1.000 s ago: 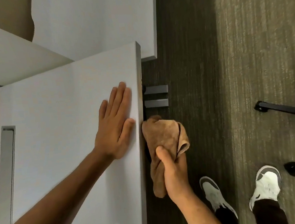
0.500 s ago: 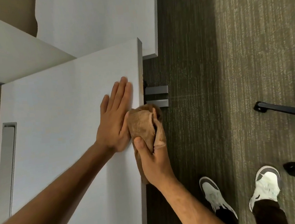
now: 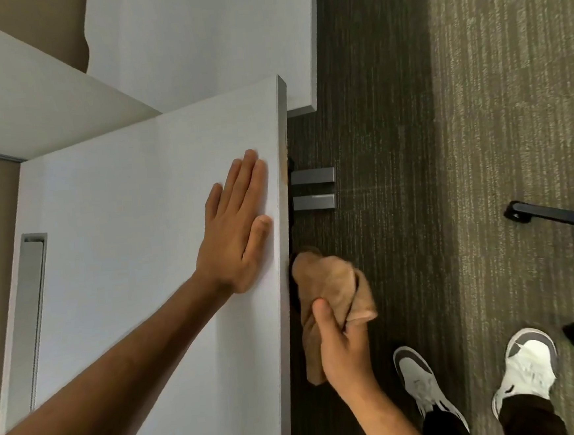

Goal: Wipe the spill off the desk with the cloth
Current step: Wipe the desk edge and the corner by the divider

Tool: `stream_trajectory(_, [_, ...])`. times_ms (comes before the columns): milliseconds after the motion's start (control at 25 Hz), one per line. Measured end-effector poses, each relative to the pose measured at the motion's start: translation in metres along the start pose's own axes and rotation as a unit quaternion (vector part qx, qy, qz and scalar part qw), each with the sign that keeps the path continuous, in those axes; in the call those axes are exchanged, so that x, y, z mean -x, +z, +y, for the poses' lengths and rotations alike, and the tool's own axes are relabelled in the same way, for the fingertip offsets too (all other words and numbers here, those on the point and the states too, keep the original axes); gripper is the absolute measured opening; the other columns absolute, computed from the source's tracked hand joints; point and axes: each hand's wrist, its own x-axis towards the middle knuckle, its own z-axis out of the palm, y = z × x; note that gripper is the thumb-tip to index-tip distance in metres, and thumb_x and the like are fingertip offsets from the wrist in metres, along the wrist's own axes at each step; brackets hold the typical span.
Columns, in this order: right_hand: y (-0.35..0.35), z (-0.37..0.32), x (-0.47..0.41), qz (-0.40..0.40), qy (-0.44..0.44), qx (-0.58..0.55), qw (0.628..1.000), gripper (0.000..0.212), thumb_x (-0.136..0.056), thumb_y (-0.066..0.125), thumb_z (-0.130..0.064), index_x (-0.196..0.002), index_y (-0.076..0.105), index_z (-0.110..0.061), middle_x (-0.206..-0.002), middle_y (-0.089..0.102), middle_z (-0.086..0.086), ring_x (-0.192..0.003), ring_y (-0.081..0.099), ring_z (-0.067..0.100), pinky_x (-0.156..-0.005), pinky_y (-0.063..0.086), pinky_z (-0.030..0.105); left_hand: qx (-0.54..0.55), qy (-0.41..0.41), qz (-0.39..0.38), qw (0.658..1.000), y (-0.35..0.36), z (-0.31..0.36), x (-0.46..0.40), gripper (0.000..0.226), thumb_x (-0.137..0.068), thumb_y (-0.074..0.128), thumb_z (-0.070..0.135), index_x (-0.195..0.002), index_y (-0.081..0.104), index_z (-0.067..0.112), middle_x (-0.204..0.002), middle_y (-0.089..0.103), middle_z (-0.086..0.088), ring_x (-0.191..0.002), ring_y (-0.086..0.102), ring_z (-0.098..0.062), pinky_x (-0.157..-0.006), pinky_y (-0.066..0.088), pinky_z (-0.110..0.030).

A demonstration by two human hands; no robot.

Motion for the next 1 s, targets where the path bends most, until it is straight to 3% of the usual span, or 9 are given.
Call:
stream_trajectory(80, [0.002, -0.011, -0.008, 0.030, 0.001, -0.030, 0.999, 0.056, -0.091, 0.063, -0.042, -0.139, 0.035, -0.045, -0.121, 0.059, -0.040, -0.114, 0.055, -0.017, -0.089, 0.042, 0.001, 0.001, -0.003, 0.000, 1.000, 0.000, 0.000, 0.000, 0.071, -0.104, 0.019, 0.040, -0.167, 0.012, 0.009, -0.177, 0.003, -0.007, -0.164, -0.001, -0.020, -0.130, 0.003, -0.053])
stream_trajectory(160, [0.012, -0.024, -0.014, -0.021, -0.023, -0.021, 0.999, 0.063, -0.086, 0.062, -0.053, -0.142, 0.032, -0.055, -0.126, 0.056, -0.041, -0.118, 0.054, -0.014, -0.092, 0.045, 0.005, 0.003, -0.004, -0.003, 1.000, 0.000, 0.000, 0.001, 0.069, -0.105, 0.023, 0.038, -0.167, 0.012, 0.010, -0.177, 0.001, -0.005, -0.164, -0.002, -0.019, -0.130, 0.002, -0.053])
stream_trajectory(240, [0.029, -0.036, -0.014, -0.103, -0.071, 0.031, 0.992, 0.067, -0.091, 0.058, -0.059, -0.146, 0.022, -0.065, -0.158, 0.036, -0.024, -0.144, 0.038, 0.002, -0.112, 0.043, 0.029, -0.003, -0.003, -0.016, 1.000, -0.001, -0.001, 0.001, 0.076, -0.103, 0.033, 0.044, -0.167, 0.010, 0.012, -0.177, -0.002, -0.005, -0.163, -0.006, -0.018, -0.130, 0.001, -0.054])
stream_trajectory(320, [0.040, -0.039, -0.015, -0.125, -0.114, 0.091, 0.981, 0.068, -0.096, 0.051, -0.059, -0.148, 0.009, -0.067, -0.170, 0.010, -0.014, -0.156, 0.013, 0.014, -0.121, 0.030, 0.053, -0.021, 0.007, -0.028, 0.999, -0.003, -0.002, 0.000, 0.094, -0.096, 0.027, 0.072, -0.167, 0.008, 0.013, -0.176, -0.006, -0.003, -0.163, -0.008, -0.019, -0.131, -0.004, -0.049])
stream_trajectory(440, [0.042, -0.034, -0.022, -0.111, -0.136, 0.122, 0.977, 0.067, -0.098, 0.048, -0.058, -0.149, 0.005, -0.066, -0.170, 0.003, -0.017, -0.158, 0.005, 0.018, -0.119, 0.026, 0.063, -0.027, 0.013, -0.030, 0.999, -0.003, -0.001, -0.001, 0.111, -0.085, 0.014, 0.090, -0.166, 0.006, 0.014, -0.175, -0.005, -0.004, -0.163, -0.007, -0.021, -0.131, -0.005, -0.046])
stream_trajectory(760, [0.048, -0.050, -0.049, -0.072, -0.161, 0.167, 0.970, 0.068, -0.096, 0.050, -0.048, -0.145, 0.008, -0.071, -0.165, 0.005, -0.028, -0.155, 0.013, 0.018, -0.121, 0.029, 0.056, -0.013, 0.012, -0.007, 1.000, 0.001, -0.003, -0.001, 0.098, -0.096, 0.006, 0.076, -0.166, 0.016, 0.009, -0.177, 0.003, -0.008, -0.164, -0.003, -0.023, -0.131, -0.002, -0.046])
stream_trajectory(880, [0.044, -0.054, -0.060, -0.072, -0.173, 0.176, 0.966, 0.067, -0.094, 0.050, -0.049, -0.143, 0.011, -0.072, -0.164, 0.010, -0.030, -0.149, 0.022, 0.013, -0.115, 0.035, 0.037, -0.002, 0.010, 0.004, 1.000, 0.001, -0.003, -0.001, 0.086, -0.101, 0.007, 0.068, -0.167, 0.016, 0.013, -0.177, 0.004, -0.005, -0.164, -0.002, -0.020, -0.131, -0.002, -0.043])
stream_trajectory(1000, [0.037, -0.060, -0.071, -0.066, -0.172, 0.171, 0.968, 0.067, -0.091, 0.053, -0.048, -0.138, 0.015, -0.078, -0.154, 0.031, -0.022, -0.136, 0.040, 0.010, -0.102, 0.040, 0.014, 0.005, -0.004, 0.000, 1.000, 0.001, 0.000, -0.001, 0.076, -0.105, 0.013, 0.058, -0.167, 0.016, 0.014, -0.177, 0.004, -0.003, -0.163, -0.003, -0.016, -0.131, -0.002, -0.042])
